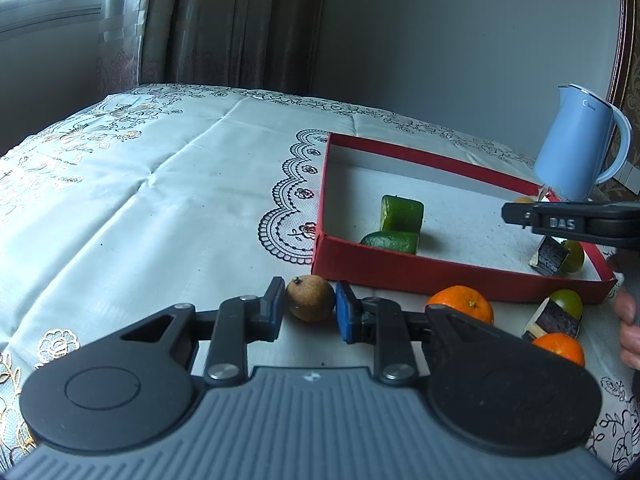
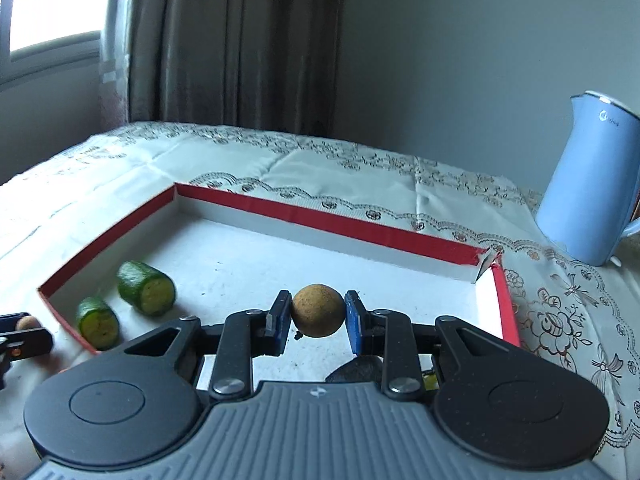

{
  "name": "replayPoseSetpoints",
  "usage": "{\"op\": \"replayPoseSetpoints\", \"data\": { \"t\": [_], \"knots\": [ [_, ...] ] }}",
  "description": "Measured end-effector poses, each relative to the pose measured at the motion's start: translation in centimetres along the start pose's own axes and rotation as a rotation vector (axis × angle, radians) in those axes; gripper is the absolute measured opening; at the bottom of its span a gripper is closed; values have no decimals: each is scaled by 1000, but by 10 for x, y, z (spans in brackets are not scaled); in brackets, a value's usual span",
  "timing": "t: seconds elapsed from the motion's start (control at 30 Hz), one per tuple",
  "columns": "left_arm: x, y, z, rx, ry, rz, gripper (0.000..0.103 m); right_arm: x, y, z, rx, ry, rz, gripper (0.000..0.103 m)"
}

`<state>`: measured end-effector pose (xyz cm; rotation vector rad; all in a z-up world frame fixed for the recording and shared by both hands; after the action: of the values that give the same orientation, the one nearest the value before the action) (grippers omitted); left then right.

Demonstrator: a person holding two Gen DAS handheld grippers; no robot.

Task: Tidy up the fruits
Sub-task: 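Carry the brown fruit into the box and open the right gripper while the left holds the pear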

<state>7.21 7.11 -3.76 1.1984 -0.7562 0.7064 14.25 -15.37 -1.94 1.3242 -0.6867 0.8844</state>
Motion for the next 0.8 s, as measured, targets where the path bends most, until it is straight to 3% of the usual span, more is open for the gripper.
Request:
{"op": "replayPoseSetpoints", "data": {
  "t": [0.43, 0.8],
  "knots": [
    [0, 0, 0, 0, 0, 0, 24, -3, -23, -2, -12, 7, -68, 28],
    [0, 0, -1, -1, -1, 1, 24, -3, -24, -3, -6, 23, -68, 29]
  ]
}}
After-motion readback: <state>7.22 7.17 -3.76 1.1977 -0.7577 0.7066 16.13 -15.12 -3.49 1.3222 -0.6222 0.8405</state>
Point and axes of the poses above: each gripper's, at about its wrist camera, not at the fingertips, and y roughly against the way its jaws point, z to its right, x to its top, the point moved 1 cm from there along -y, roughly the way its jaws point, and after that the axes turned 5 degrees about -x, right-handed, at the moved point
